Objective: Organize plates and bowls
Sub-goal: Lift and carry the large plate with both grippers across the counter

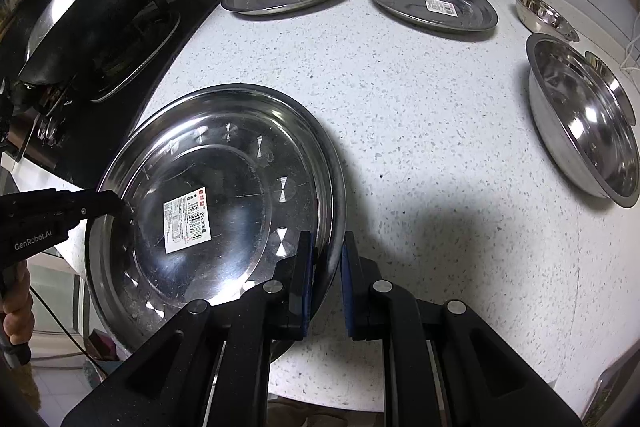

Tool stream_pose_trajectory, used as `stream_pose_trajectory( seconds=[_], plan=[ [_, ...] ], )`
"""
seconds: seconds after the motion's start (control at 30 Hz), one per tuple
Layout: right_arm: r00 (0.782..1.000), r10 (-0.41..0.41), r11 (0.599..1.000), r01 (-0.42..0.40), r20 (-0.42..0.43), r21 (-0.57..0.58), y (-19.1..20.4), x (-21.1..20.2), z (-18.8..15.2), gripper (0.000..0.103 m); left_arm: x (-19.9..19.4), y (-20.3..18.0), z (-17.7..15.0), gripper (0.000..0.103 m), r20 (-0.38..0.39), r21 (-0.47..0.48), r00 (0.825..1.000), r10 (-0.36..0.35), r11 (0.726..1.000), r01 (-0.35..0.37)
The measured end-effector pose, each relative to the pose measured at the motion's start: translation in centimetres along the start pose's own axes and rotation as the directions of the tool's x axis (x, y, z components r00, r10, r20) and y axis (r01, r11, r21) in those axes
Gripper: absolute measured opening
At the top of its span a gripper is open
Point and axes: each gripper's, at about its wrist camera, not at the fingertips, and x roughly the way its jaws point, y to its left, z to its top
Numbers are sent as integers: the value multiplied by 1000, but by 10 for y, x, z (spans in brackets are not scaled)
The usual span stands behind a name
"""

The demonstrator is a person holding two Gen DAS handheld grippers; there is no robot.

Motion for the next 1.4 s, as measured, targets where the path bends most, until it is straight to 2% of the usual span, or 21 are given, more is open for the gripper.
stream_pose_trajectory(
  seconds=[0.97,1.4],
  plan=[
    [999,-3,1000,3,-34,-2,-1,10,0,12,6,0,1,11,-16,-6,1000,-13,1000,13],
    [999,-24,1000,24,-32,-3,1,8,2,13,-5,3,10,11,19,5,1000,-15,1000,15]
  ],
)
